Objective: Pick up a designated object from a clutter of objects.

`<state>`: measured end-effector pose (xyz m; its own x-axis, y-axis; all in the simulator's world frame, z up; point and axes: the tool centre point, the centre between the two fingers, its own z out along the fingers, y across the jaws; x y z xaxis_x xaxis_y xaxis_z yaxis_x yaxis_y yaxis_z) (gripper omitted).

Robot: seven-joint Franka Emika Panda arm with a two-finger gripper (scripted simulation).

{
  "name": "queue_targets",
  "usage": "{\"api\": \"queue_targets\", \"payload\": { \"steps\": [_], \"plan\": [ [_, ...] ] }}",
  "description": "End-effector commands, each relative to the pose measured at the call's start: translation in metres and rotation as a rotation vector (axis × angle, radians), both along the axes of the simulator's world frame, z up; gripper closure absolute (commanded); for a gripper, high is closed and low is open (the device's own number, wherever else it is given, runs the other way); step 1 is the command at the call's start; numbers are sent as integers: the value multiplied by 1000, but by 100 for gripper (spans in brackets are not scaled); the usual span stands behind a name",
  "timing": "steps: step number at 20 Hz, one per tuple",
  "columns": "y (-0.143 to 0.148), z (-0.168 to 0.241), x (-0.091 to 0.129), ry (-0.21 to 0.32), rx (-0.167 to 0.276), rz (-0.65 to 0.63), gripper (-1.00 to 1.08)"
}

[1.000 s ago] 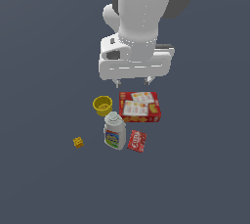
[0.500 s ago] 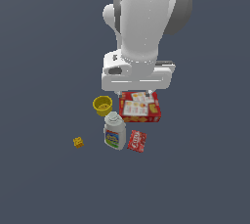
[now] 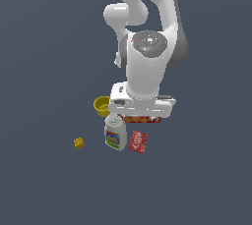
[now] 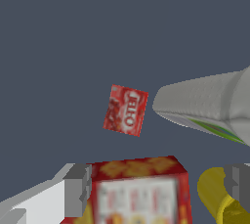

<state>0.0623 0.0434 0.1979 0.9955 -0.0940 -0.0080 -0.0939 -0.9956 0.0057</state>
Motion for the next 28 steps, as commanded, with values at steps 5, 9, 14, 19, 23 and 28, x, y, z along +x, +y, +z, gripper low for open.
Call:
{"api": "queue_targets", "payload": {
  "steps": [5,9,14,19,23,28],
  "plan": [
    [8,-66,17,-4,4,-115,-92],
    [11,-97,21,-6,4,-166,-92],
    [14,-122,24,-8,4,-208,-92],
    [15,-132,25,-9,4,-225,-92],
    [15,-133,24,-7,4,-222,-92],
    [15,-148,24,-8,4,-223,-92]
  ]
}}
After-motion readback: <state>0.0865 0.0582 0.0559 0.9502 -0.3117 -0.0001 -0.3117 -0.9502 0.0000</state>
